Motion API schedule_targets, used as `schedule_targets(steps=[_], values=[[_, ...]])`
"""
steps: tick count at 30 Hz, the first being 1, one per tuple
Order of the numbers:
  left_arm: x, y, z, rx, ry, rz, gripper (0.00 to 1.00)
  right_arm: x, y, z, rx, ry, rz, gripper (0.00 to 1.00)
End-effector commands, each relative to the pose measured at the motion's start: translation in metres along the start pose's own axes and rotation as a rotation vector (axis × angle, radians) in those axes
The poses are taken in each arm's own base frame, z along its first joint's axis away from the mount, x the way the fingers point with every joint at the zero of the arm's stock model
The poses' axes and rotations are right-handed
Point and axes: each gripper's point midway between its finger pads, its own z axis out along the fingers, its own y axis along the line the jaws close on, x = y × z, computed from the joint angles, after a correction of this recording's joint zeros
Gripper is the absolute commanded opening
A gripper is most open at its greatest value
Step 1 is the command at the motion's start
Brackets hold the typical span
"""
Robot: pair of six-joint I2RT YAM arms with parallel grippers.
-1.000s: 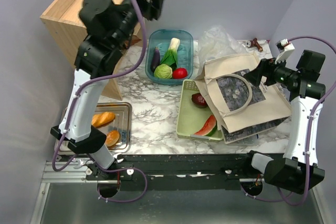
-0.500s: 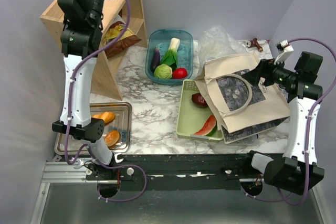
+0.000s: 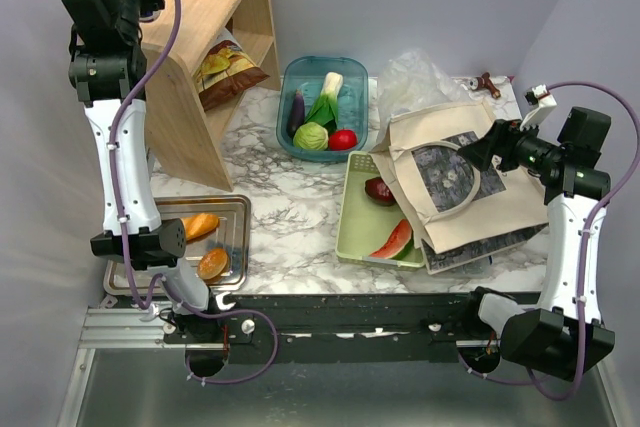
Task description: Untie the knot of the grocery bags and take out the mixed food
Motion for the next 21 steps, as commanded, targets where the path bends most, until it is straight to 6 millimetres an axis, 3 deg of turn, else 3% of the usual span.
schedule_targets(steps=[1,10,12,17,21], values=[[-0.009,-0.002,-0.001,0.055,-0.023,-0.08,0.0,-0.004,0.006,-0.001,-0.024,-0.014,-0.009,0.83],[0.03,-0.008,0.009,0.103,0.077,-0.162,0.02,-0.003,0.002,0.003,-0.028,-0.005,-0.004,0.83],[0.034,-0.006,0.011,0.095,0.086,-0.162,0.07,-0.004,0.002,0.003,-0.027,-0.005,-0.004,0.84],[0.034,-0.001,0.011,0.064,0.085,-0.159,0.57,-0.003,0.0,0.003,-0.019,-0.002,-0.012,0.83],[0.027,0.004,0.006,0.039,0.072,-0.154,0.85,-0.002,-0.001,0.004,-0.021,-0.001,-0.008,0.84]])
